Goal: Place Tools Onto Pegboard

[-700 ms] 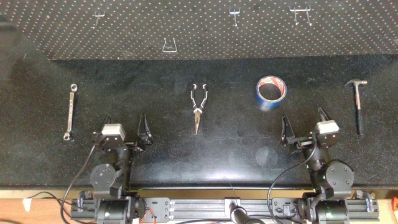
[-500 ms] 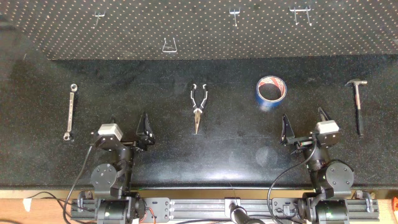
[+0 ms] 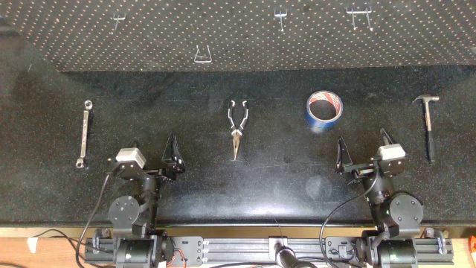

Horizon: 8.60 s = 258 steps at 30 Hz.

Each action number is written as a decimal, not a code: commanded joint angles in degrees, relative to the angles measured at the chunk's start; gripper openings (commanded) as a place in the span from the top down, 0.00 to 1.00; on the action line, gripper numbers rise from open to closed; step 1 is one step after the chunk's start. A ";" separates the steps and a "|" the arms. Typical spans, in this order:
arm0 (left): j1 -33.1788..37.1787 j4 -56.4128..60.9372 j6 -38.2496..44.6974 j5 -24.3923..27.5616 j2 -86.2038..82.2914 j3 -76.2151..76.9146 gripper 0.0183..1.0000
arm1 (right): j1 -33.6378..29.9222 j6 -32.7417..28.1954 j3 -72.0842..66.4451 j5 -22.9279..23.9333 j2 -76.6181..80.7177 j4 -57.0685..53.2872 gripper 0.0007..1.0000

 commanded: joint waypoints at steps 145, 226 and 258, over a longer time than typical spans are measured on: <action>7.63 -10.32 23.10 -1.92 68.52 49.59 0.99 | 0.48 0.44 -0.15 0.31 -0.63 -0.39 0.02; 2.19 -9.57 13.16 -2.38 73.61 53.68 0.00 | 0.48 0.44 -0.15 0.31 -0.63 -0.39 0.02; -27.10 -39.95 -8.87 -1.68 113.44 78.53 0.00 | 0.48 0.44 -0.15 0.31 -0.63 -0.39 0.02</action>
